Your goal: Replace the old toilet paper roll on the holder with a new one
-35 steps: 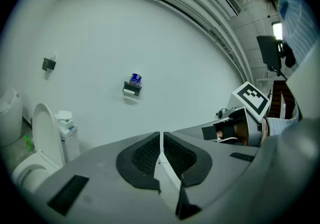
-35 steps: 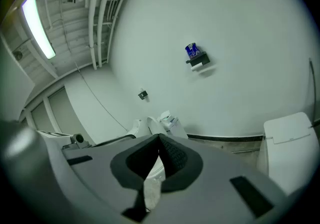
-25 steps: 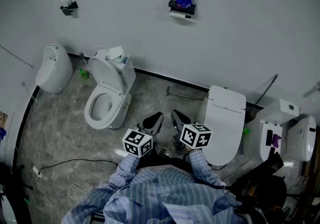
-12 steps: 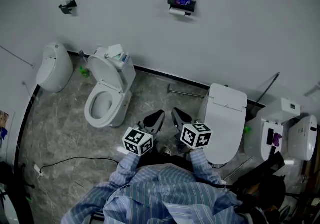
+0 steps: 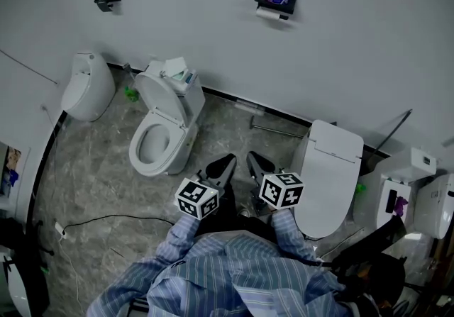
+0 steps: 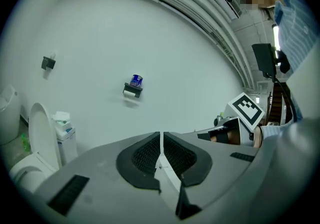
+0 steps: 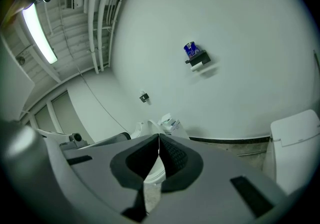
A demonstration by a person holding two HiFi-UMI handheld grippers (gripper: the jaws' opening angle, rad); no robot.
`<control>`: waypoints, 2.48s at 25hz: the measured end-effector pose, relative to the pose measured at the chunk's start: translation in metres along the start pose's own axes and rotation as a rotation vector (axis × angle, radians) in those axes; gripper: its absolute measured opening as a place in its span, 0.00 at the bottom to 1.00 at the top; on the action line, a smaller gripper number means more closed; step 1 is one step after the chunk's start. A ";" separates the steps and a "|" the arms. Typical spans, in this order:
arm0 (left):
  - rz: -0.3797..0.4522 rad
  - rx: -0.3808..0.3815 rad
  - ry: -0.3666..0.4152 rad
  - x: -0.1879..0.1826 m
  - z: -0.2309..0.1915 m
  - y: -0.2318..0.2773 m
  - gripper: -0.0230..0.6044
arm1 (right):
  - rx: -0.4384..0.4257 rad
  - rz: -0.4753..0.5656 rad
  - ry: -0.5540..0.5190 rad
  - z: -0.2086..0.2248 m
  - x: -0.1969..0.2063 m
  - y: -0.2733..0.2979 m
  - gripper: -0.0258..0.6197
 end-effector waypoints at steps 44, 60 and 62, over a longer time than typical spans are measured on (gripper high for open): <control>-0.056 0.218 -0.095 -0.051 -0.308 0.240 0.05 | 0.193 0.030 0.086 0.098 -0.193 0.275 0.05; 0.021 0.162 -0.213 -0.078 -0.320 0.339 0.05 | 0.196 0.123 -0.029 0.172 -0.305 0.267 0.05; 0.026 0.167 -0.230 -0.085 -0.317 0.360 0.09 | 0.189 0.111 -0.033 0.183 -0.317 0.266 0.05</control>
Point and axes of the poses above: the fingertips, and each gripper's own axes: y forward along the fingers, z to its right, x out of its underside, the point moved 1 cm from there along -y, backward along the fingers, and after that the axes turned 10 degrees about y, right-handed, at the moved point
